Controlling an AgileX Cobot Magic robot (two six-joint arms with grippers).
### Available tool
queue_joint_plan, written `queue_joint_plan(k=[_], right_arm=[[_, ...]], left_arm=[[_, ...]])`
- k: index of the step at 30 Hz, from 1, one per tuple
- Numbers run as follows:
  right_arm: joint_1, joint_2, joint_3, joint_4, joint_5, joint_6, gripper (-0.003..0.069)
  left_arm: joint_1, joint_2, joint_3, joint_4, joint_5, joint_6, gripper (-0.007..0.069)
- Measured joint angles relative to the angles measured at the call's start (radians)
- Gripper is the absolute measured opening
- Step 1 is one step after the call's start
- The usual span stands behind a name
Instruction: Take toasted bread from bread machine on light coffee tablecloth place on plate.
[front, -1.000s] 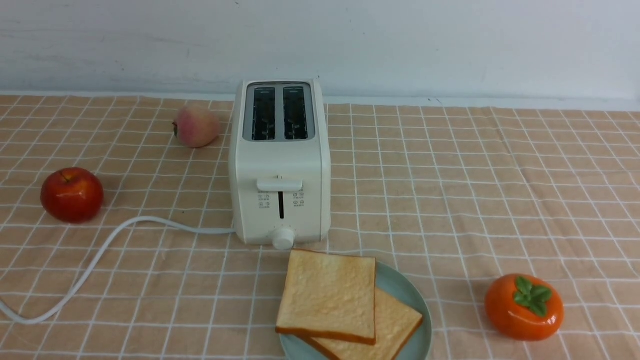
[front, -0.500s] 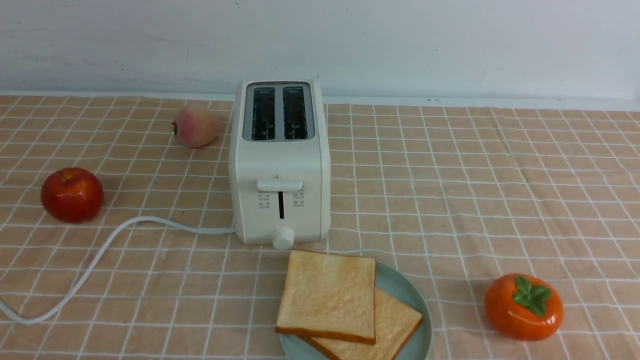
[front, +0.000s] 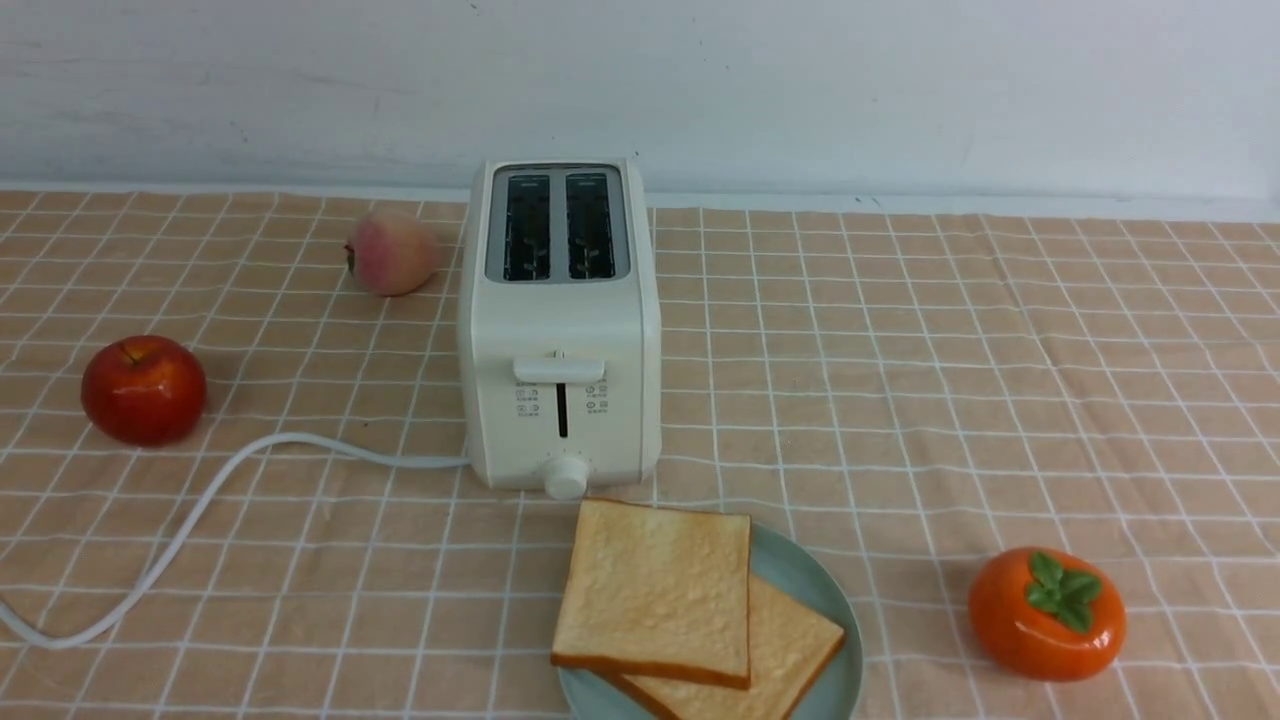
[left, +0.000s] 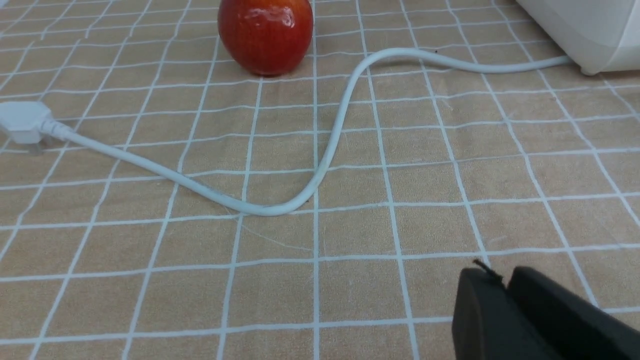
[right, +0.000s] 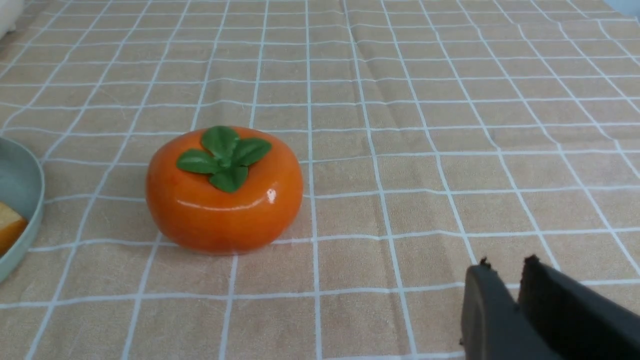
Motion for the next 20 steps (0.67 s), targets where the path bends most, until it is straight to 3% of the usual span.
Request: queue_joint_plan(k=[20], right_arm=[[0.000, 0.000, 0.000, 0.000, 0.000, 0.000, 0.0134]], left_arm=[[0.000, 0.000, 0.000, 0.000, 0.000, 0.000, 0.0079]])
